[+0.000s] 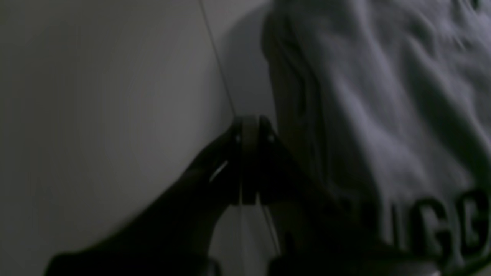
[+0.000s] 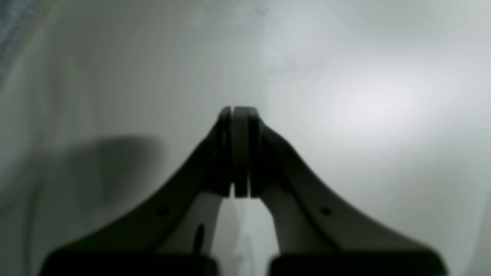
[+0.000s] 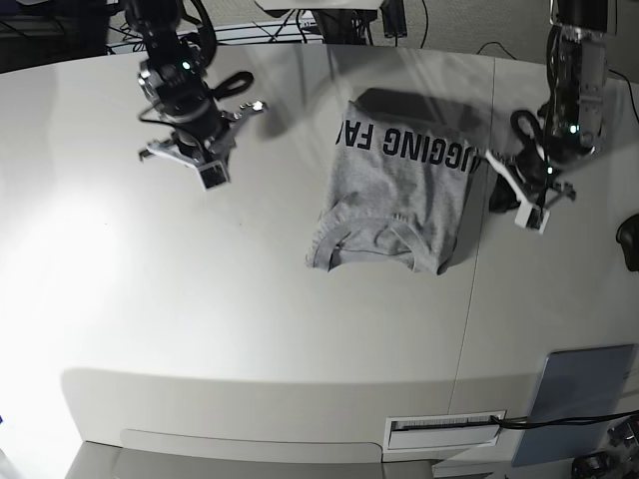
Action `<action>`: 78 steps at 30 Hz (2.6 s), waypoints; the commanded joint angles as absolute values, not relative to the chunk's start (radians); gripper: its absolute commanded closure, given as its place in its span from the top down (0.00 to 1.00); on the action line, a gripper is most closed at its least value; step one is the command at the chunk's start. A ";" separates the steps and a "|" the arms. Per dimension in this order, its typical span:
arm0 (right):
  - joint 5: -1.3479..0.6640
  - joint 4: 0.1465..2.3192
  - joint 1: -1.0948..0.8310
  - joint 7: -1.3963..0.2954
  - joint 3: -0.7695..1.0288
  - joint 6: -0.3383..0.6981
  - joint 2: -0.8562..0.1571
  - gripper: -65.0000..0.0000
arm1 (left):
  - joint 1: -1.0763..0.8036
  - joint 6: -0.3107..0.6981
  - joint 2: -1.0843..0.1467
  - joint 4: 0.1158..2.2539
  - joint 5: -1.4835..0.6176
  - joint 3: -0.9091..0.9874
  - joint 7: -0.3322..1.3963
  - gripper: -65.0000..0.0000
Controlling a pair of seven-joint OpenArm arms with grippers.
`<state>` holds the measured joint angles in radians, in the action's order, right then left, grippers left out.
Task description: Fold the T-shirt properly
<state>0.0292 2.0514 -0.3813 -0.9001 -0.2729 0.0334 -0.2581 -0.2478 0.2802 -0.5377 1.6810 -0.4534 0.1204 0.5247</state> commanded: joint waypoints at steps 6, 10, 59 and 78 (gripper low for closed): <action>0.015 2.202 -0.542 -0.883 -0.161 0.033 -0.296 0.00 | -0.414 0.319 -0.546 1.814 -0.516 0.256 0.526 0.00; -0.015 2.262 -0.655 -0.883 -0.103 0.033 -0.299 0.00 | -0.547 0.388 -0.546 1.853 -0.588 0.372 0.542 0.00; -0.113 0.584 -0.422 -0.328 -0.057 0.202 -0.227 0.00 | -0.395 0.684 -0.293 0.564 -0.072 0.451 0.065 0.12; -0.142 0.422 -0.238 -0.096 -0.057 0.222 -0.198 0.00 | -0.216 0.400 -0.119 0.357 0.083 0.451 -0.013 0.12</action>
<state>-0.1406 0.4198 -0.2356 -0.1066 -0.0589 0.2184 -0.1852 -0.2096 0.3920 -0.1177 0.3538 0.0856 0.4511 -0.0086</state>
